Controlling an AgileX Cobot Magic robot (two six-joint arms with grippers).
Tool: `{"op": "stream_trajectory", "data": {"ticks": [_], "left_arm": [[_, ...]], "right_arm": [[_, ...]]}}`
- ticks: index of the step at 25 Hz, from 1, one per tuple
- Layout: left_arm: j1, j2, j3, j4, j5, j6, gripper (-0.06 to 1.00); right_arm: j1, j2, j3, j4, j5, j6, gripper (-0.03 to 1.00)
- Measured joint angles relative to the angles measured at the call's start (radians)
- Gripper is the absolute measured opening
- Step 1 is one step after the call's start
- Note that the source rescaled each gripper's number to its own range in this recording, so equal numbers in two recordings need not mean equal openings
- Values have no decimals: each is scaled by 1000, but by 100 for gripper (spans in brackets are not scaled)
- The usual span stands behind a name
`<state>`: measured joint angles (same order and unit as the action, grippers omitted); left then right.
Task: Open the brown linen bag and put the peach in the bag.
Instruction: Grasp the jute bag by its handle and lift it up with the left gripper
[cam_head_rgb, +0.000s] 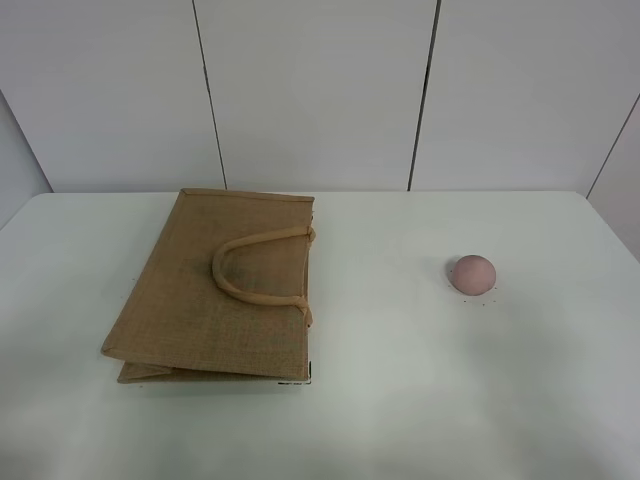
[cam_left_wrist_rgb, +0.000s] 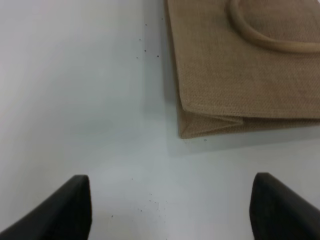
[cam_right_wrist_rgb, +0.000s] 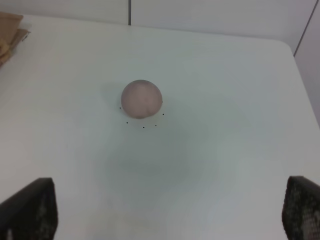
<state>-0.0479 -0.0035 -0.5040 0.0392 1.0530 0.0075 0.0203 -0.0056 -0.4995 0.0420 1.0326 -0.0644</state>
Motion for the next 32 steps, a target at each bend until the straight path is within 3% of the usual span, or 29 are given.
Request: {"op": "stream_trajectory", "data": {"ticks": [10,13,23,32], "left_arm": [[0,3,-3,2,-6,0,94],[0,102,-40,3,-13,0,94],[0,881,-379,0,-98,0,94],[0,1553,-844,0,-112,0,94]], "right_arm": [[0,0,0,0,0,0,100],[0,0,0,0,0,0,100],[0,0,0,0,0,0,100],[0,0,0,0,0,0,100]]}}
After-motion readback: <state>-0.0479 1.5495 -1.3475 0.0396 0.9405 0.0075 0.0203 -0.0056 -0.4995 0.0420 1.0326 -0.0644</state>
